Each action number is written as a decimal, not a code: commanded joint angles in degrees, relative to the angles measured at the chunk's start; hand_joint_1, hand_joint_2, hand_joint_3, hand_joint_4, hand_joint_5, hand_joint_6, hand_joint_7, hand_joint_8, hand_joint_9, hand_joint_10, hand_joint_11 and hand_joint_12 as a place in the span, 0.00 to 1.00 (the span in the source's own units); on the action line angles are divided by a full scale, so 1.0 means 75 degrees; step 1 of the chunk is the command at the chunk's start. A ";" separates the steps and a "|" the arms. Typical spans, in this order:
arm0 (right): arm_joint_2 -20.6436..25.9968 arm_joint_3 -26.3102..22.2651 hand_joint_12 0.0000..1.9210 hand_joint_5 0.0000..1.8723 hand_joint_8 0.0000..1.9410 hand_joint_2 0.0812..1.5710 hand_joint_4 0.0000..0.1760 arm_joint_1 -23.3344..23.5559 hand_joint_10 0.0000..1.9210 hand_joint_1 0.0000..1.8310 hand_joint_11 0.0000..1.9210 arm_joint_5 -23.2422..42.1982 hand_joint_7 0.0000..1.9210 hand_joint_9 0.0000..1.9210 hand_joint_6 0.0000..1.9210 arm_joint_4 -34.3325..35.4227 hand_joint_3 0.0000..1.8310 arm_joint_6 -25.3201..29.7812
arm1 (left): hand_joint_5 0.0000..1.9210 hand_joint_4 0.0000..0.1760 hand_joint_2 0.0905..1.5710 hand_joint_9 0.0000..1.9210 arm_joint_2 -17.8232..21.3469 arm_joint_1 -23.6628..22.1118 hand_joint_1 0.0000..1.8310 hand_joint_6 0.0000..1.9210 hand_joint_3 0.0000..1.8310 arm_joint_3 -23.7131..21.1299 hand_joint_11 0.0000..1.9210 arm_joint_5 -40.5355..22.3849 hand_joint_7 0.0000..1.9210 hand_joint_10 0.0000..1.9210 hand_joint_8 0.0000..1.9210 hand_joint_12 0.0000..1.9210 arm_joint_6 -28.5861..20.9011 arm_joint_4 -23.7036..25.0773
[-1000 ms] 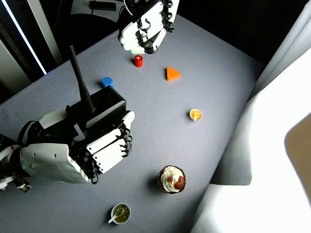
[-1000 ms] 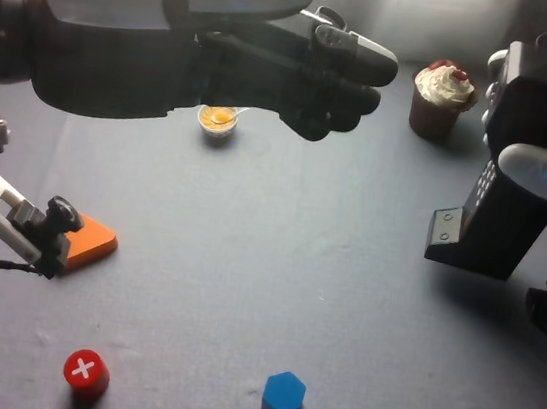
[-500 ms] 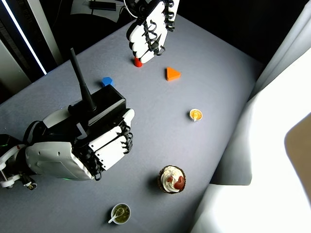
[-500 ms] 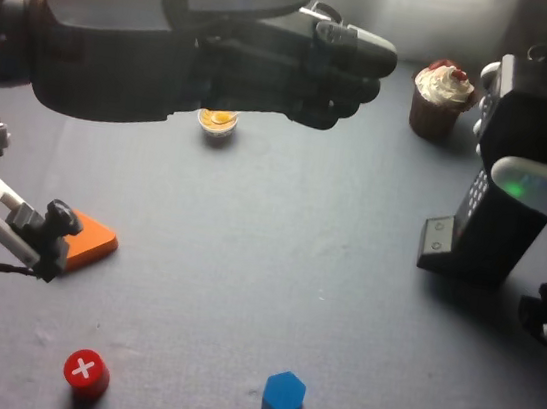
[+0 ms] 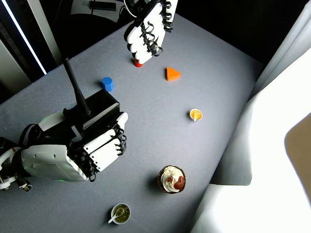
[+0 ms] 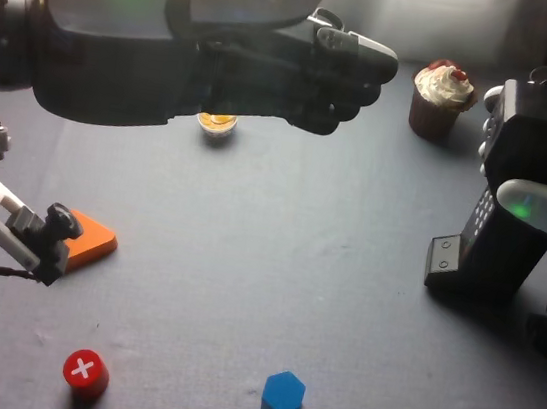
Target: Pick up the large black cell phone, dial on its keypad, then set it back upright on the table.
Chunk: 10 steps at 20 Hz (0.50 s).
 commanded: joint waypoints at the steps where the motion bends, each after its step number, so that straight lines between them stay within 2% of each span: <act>1: 0.0052 0.0030 0.58 0.54 0.56 0.69 0.00 -0.0008 0.64 0.75 0.48 0.1061 0.48 0.49 0.39 0.0108 0.00 0.0128 | 0.16 0.00 0.77 0.14 0.0041 -0.0159 0.05 0.00 0.00 -0.0036 0.00 -0.0493 0.17 0.00 0.00 0.29 -0.0095 -0.0534; 4: 0.0052 0.0026 0.58 0.56 0.55 0.69 0.00 -0.0008 0.65 0.75 0.47 0.1155 0.48 0.48 0.38 -0.0027 0.00 0.0128 | 0.16 0.00 0.78 0.14 0.0042 -0.0159 0.03 0.00 0.00 -0.0040 0.00 -0.0492 0.16 0.00 0.00 0.30 -0.0099 -0.0534; 8: 0.0053 0.0006 0.60 0.55 0.59 0.70 0.00 -0.0008 0.67 0.75 0.47 0.1213 0.46 0.47 0.38 -0.0078 0.00 0.0127 | 0.16 0.00 0.78 0.14 0.0043 -0.0159 0.06 0.00 0.00 -0.0042 0.00 -0.0491 0.17 0.00 0.00 0.30 -0.0103 -0.0536; 10: 0.0054 0.0008 0.58 0.56 0.53 0.68 0.00 -0.0012 0.63 0.75 0.49 0.1213 0.49 0.50 0.37 -0.0080 0.00 0.0125 | 0.17 0.00 0.77 0.15 0.0043 -0.0159 0.07 0.00 0.00 -0.0057 0.00 -0.0491 0.17 0.00 0.00 0.33 -0.0103 -0.0536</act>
